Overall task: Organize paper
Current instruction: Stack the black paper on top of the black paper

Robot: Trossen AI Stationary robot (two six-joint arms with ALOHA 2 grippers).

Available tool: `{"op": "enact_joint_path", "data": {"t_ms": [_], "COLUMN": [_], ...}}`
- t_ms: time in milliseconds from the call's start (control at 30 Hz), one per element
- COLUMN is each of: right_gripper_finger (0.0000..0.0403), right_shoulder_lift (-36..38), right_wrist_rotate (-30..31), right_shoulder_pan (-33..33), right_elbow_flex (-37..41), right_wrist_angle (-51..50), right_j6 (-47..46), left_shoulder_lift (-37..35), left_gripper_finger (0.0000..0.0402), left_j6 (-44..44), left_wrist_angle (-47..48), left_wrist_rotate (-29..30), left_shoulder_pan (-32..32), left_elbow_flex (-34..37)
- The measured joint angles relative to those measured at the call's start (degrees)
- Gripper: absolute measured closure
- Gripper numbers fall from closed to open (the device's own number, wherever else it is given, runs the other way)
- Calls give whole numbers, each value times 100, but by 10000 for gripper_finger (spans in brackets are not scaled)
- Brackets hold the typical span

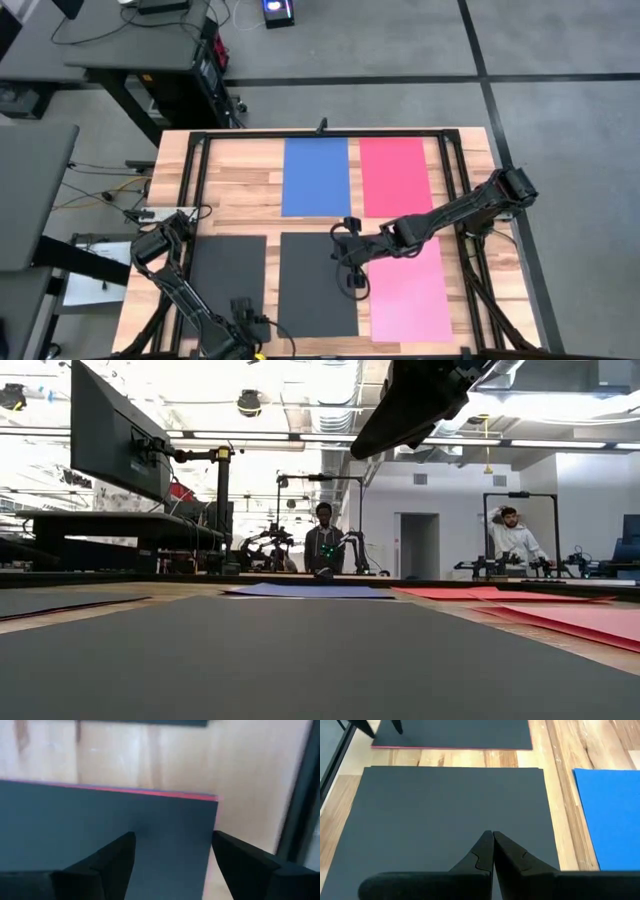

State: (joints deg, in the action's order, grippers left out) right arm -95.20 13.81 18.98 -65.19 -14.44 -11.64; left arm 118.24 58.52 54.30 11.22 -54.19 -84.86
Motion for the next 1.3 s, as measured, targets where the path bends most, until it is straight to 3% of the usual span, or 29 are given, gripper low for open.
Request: {"op": "enact_joint_path", "data": {"t_ms": [967, 1300], "right_gripper_finger": [403, 403], "right_shoulder_lift": [0, -2], "right_wrist_rotate": [-1, -1], "right_shoulder_pan": [2, 2], "right_elbow_flex": [0, 0], "right_wrist_angle": [0, 0], "right_j6": [5, 4], "left_shoulder_lift": [-4, -7], "left_gripper_finger": [155, 155], "left_j6": [445, 610], "left_wrist_angle": [667, 1708], "left_wrist_rotate": [-11, 13], "left_shoulder_pan": [-11, -105], "left_elbow_flex": [-54, -530]}}
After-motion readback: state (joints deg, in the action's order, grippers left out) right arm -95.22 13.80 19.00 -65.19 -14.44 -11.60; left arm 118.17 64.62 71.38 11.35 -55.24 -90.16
